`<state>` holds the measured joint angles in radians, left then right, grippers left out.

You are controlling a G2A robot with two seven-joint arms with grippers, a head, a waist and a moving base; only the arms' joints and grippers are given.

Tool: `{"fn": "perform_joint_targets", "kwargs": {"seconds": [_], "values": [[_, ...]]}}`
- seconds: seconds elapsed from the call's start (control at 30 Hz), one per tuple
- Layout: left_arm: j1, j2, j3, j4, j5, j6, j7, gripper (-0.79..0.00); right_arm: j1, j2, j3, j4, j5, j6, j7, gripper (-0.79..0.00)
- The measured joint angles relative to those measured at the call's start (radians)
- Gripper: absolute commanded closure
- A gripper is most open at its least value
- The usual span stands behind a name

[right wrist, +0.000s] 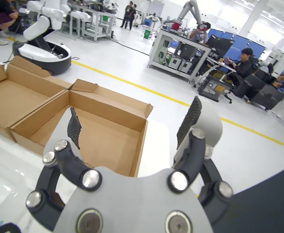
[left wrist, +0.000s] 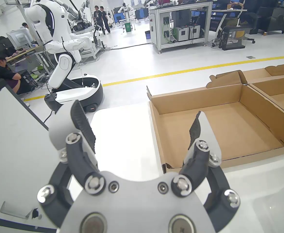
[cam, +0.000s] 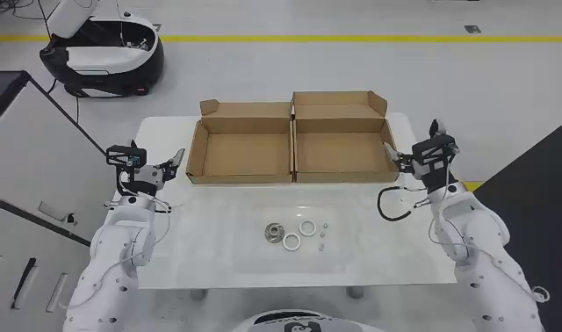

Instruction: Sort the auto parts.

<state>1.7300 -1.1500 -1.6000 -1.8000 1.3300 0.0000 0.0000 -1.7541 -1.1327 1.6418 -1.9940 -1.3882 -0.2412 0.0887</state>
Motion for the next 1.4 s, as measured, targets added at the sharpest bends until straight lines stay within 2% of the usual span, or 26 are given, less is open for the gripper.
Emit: {"fn": "perform_joint_targets", "kwargs": {"seconds": [0.17, 0.3, 0.4, 0.73, 0.8, 0.97, 1.17, 1.4], "values": [[0.0, 0.0, 0.0, 0.0, 0.0, 0.0, 0.0, -0.785, 0.009, 0.015, 0.037, -0.102, 0.015, -0.205, 0.126, -0.785], [0.0, 0.0, 0.0, 0.0, 0.0, 0.0, 0.0, -0.785, 0.048, 0.03, 0.057, -0.163, 0.055, -0.392, 0.262, -0.785], [0.0, 0.0, 0.0, 0.0, 0.0, 0.0, 0.0, -0.785, 0.091, 0.04, 0.058, -0.187, 0.1, -0.494, 0.368, -0.785], [0.0, 0.0, 0.0, 0.0, 0.0, 0.0, 0.0, -0.785, 0.275, 0.069, -0.052, -0.206, 0.279, -0.69, 0.753, -0.785], [0.0, 0.0, 0.0, 0.0, 0.0, 0.0, 0.0, -0.785, 0.309, 0.08, -0.097, -0.205, 0.312, -0.689, 0.806, -0.785], [0.0, 0.0, 0.0, 0.0, 0.0, 0.0, 0.0, -0.785, 0.362, 0.136, -0.229, -0.189, 0.312, -0.671, 0.819, -0.785], [0.0, 0.0, 0.0, 0.0, 0.0, 0.0, 0.0, -0.785, 0.464, 0.233, -0.36, -0.173, 0.41, -0.618, 0.872, -0.785], [0.0, 0.0, 0.0, 0.0, 0.0, 0.0, 0.0, -0.785, 0.642, 0.356, -0.581, -0.148, 0.595, -0.505, 0.985, -0.785]]}}
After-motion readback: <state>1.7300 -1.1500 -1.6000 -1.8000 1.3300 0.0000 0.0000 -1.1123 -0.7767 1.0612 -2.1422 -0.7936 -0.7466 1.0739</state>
